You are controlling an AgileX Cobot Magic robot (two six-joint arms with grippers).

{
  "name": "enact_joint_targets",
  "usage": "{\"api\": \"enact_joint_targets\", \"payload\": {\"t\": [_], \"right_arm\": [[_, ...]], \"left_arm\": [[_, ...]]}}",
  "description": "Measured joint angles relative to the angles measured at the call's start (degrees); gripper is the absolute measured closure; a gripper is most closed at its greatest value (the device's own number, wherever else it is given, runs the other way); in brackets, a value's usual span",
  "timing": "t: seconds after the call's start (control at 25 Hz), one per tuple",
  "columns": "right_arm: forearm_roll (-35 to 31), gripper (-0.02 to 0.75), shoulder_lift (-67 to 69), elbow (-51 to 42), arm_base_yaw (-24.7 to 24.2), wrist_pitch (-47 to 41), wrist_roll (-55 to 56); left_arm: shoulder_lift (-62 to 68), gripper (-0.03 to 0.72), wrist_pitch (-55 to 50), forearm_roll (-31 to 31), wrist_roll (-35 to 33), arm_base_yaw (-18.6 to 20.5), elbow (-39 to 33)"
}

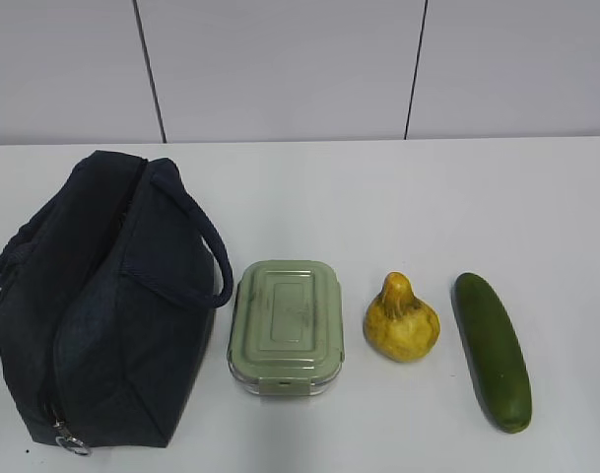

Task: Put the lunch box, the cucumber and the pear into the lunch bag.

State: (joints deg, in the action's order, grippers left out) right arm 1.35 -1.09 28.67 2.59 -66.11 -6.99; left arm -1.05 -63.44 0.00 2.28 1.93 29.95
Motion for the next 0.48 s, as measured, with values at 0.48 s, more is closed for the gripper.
{"api": "enact_joint_targets", "payload": {"t": [0.48], "right_arm": [[-4.5,0.374,6.4,0.0,0.0,0.3,0.0]], "left_arm": [[0.0,0.450,0.0,0.0,0.0,0.0,0.0]]}}
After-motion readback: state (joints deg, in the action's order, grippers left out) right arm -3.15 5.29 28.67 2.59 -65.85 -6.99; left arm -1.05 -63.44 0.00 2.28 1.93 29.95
